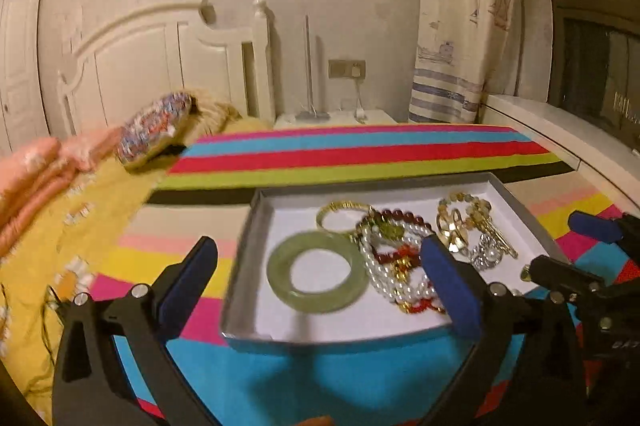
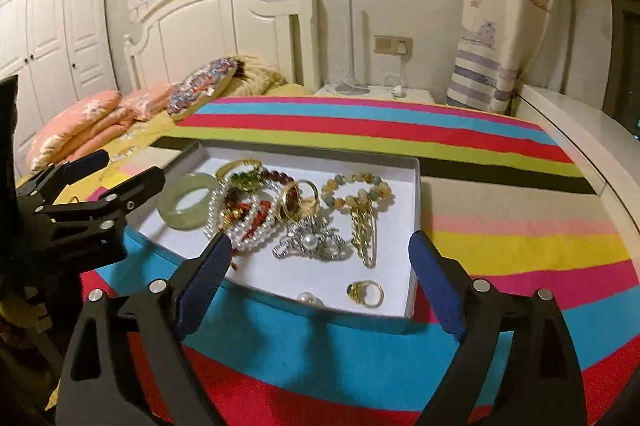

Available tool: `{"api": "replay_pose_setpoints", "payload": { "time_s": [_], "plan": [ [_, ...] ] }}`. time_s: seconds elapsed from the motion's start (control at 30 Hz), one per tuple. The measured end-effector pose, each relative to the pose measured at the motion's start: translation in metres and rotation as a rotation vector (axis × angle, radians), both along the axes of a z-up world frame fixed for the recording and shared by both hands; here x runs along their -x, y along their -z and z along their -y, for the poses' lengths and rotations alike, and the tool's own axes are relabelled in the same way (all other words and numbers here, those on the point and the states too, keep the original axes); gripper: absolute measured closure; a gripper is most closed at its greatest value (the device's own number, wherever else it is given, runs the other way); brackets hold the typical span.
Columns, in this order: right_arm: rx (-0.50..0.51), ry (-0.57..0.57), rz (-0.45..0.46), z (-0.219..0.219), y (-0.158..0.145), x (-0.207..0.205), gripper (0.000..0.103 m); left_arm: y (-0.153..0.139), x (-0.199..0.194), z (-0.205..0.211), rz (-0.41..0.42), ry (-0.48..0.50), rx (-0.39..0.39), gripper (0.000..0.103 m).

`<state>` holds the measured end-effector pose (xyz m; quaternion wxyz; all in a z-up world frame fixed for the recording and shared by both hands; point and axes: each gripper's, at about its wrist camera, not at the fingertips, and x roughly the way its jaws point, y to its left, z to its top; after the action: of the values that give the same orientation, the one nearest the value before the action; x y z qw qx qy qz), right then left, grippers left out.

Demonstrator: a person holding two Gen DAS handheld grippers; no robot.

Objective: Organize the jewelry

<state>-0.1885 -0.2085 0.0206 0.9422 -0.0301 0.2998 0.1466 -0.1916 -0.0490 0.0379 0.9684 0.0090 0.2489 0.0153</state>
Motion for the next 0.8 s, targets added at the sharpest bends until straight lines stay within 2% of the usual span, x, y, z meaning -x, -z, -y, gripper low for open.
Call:
{"api": "replay_pose_setpoints", "payload": {
  "time_s": [0.2, 0.43, 0.8],
  "plan": [
    [0.007, 0.032, -0.007, 0.002, 0.005, -0.004, 0.017, 0.014, -0.004, 0.002, -0.028, -0.017, -0.025, 0.002],
    [0.026, 0.05, 0.015, 0.0, 0.006, -0.001, 0.017, 0.013, 0.003, 0.004, 0.007, -0.016, -0.037, 0.002],
    [0.033, 0.06, 0.021, 0.001, 0.007, -0.001, 0.017, 0.016, 0.009, 0.007, 0.002, 0.012, -0.05, 0.002]
  ]
}}
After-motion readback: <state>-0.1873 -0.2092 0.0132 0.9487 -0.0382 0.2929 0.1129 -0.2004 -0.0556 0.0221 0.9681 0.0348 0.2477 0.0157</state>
